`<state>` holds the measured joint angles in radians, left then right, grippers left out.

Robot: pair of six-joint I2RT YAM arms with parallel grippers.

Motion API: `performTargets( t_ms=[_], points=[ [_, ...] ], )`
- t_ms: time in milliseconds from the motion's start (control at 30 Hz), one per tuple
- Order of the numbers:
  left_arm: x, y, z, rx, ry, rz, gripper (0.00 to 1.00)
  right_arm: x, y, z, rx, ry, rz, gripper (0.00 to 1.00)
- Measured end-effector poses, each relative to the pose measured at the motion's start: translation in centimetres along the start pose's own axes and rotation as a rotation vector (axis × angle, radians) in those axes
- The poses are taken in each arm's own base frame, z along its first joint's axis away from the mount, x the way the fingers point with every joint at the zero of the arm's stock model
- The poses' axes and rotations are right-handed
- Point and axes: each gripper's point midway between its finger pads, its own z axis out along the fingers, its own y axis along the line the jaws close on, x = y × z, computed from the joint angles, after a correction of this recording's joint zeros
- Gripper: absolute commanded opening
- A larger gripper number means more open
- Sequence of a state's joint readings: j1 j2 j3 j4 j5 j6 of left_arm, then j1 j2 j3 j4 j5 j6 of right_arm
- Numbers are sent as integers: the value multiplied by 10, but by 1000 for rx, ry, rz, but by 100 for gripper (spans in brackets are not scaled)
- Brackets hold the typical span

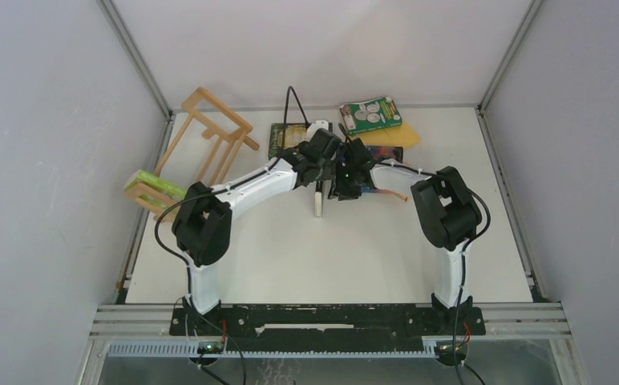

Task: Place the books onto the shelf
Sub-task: Adjust the book at the center of the board.

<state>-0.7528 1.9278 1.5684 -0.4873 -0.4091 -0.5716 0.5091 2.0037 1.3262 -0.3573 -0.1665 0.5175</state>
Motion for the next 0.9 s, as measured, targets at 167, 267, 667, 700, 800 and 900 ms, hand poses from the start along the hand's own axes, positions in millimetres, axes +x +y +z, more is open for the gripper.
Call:
performTargets(
  t_ms=[167,267,667,700,800,900],
  points=[
    [-5,-1,-6,9,-12,-18,60,4,-6,-5,13,6,9,49],
    [-11,-2,-12,19,-29,-32,60,8,-12,-9,30,12,16,50],
    [-38,11,-61,42,-121,-100,69,12,-25,-38,95,5,28,52],
    [-42,14,-69,44,-136,-111,69,10,-23,-43,93,-9,25,52],
    [-54,22,-91,47,-184,-143,71,3,-14,-62,88,-50,8,52],
    [-64,35,-114,41,-234,-184,71,-8,-2,-81,84,-94,-12,52]
  ],
)
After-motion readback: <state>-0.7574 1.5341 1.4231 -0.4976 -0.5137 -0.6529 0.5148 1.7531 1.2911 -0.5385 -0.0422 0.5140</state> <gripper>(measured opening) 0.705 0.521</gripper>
